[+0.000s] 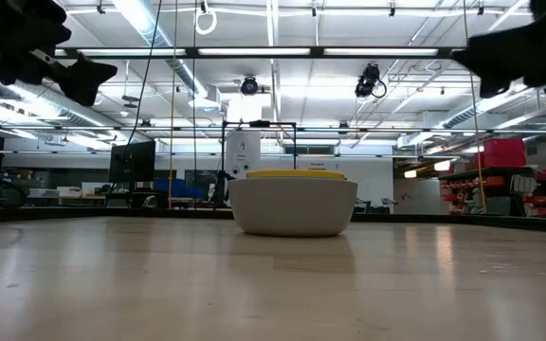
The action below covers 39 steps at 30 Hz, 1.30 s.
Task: Nest bowls inside each other
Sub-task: Return To Home Position
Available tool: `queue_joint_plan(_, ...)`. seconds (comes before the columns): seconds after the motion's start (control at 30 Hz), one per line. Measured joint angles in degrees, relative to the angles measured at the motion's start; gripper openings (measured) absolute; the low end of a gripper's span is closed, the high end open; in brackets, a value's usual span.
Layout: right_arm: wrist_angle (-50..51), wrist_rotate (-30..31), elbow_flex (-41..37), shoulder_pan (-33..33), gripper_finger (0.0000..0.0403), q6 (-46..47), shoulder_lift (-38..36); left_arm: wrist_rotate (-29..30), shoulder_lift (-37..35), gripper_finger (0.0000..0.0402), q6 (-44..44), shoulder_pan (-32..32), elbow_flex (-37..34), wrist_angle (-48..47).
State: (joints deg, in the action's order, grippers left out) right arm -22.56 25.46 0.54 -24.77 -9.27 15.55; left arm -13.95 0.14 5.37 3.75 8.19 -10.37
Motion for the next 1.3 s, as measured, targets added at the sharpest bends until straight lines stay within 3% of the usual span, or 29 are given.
queue_joint_plan(0.17,3.4,-1.3,0.0,11.1,0.0166,1.3,-1.0,0.4,0.0,0.0337,0.0,0.0,0.0,-1.5)
queue_joint_plan(0.43,6.9,-12.6,0.0,20.5,0.0162,0.2,-4.2,5.0,0.0,0.0338,-0.5,0.0,0.0,-3.4)
queue_joint_plan(0.67,16.2,-9.8,0.0,23.5,0.0160,2.2,-8.0,12.0,0.1,0.0339,-0.6,0.0,0.0,-4.9)
queue_joint_plan(0.83,19.1,-2.6,0.0,23.8,0.0166,2.3,-8.4,19.9,0.1,0.0337,3.3,0.0,0.0,-4.8)
queue_joint_plan(1.13,19.0,-3.6,0.0,23.7,0.0161,4.2,-7.6,17.3,0.1,0.0339,2.5,0.0,0.0,-9.6)
queue_joint_plan(1.3,19.4,-6.4,0.0,23.7,0.0162,3.2,-5.8,25.6,0.1,0.0337,3.2,0.0,0.0,-11.4)
